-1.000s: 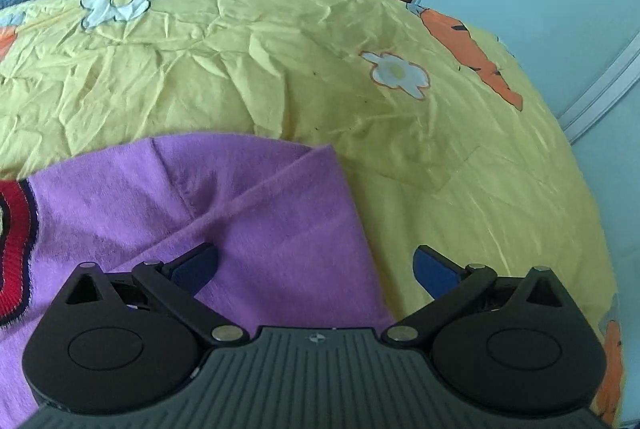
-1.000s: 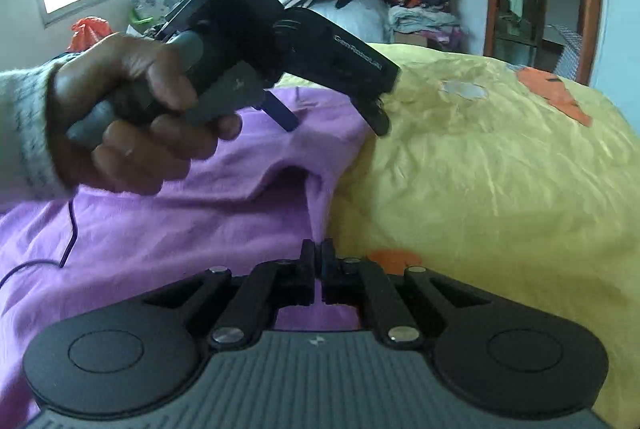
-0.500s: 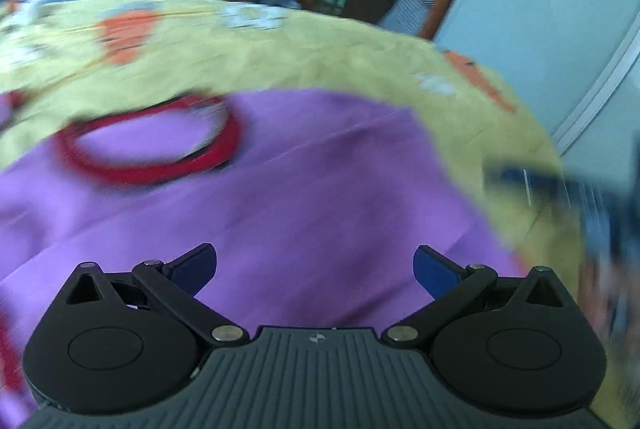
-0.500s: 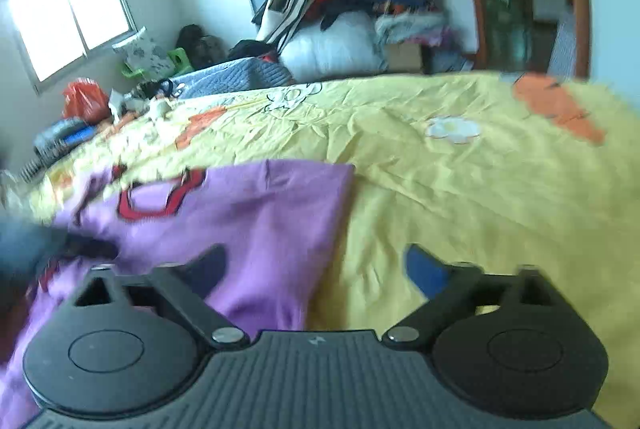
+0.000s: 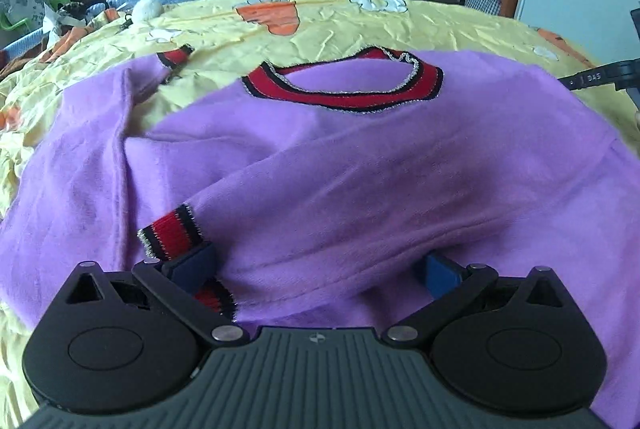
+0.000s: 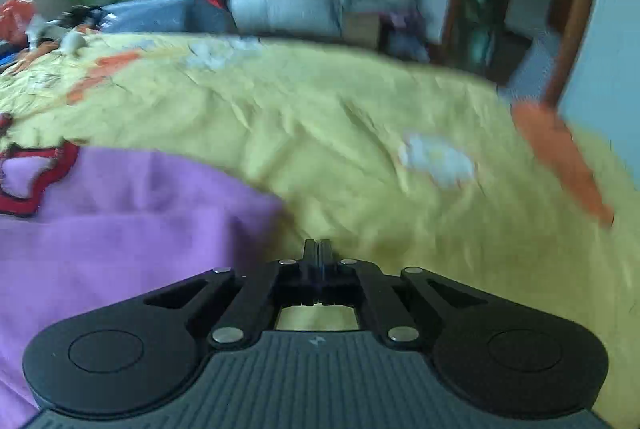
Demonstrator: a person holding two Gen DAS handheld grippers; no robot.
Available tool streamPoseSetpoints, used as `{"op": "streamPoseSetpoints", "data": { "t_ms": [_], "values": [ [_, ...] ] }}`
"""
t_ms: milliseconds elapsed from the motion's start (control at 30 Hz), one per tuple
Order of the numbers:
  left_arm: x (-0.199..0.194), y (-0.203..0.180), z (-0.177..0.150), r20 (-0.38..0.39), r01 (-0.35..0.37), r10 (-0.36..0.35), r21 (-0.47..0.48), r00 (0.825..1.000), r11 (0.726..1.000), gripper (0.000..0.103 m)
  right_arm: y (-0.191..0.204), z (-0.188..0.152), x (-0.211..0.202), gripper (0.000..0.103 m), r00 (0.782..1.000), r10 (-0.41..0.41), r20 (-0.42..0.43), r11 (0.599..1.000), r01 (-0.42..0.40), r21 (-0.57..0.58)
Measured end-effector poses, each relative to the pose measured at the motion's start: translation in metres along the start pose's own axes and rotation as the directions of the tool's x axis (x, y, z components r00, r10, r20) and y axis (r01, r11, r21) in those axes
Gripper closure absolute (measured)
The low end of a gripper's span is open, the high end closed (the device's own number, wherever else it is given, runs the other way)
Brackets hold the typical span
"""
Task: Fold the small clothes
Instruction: 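Move the left tool to the other sleeve cuff and grasp it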
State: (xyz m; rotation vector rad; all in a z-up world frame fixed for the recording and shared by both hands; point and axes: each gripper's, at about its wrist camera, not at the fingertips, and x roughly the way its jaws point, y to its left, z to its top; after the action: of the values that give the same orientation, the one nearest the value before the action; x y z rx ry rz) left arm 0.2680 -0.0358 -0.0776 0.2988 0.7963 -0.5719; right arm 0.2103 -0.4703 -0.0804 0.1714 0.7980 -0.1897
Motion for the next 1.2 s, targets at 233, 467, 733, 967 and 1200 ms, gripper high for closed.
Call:
{"op": "streamPoseSetpoints", "data": {
  "t_ms": [233,467,733,967,1200],
  "values": [
    [-0.029,0.013,-0.007,0.071,0.132,-0.122,-0.162,0.990,0.978,0.000,0.064,-0.032,-0.068,0.099,0.979,0.186,0.078,0.972,-0.172,-0.160],
    [-0.012,0.006,-0.012,0.019,0.027,-0.026,-0.030,0.999,0.999,0.000,0.058,-0.051,-0.046,0.100,0.982,0.190,0.010,0.976,-0.188,-0.106],
    [-0.057,0.078,0.010,0.227,0.048,-0.015,-0.143,0.974,0.989,0.000,0.108,-0.062,-0.095,0.000,0.950,0.295,0.106,0.955,-0.295,-0.014],
    [0.026,0.120,0.123,0.018,-0.322,0.321,0.050,0.947,0.946,0.000,0.159,-0.103,-0.111,0.000,0.911,0.345,0.227,0.937,-0.349,-0.025],
    [0.095,0.091,0.156,0.081,-0.400,0.401,0.382,0.913,0.833,0.001,0.152,-0.123,-0.111,0.000,0.905,0.314,0.286,0.944,-0.331,0.011]
  ]
}}
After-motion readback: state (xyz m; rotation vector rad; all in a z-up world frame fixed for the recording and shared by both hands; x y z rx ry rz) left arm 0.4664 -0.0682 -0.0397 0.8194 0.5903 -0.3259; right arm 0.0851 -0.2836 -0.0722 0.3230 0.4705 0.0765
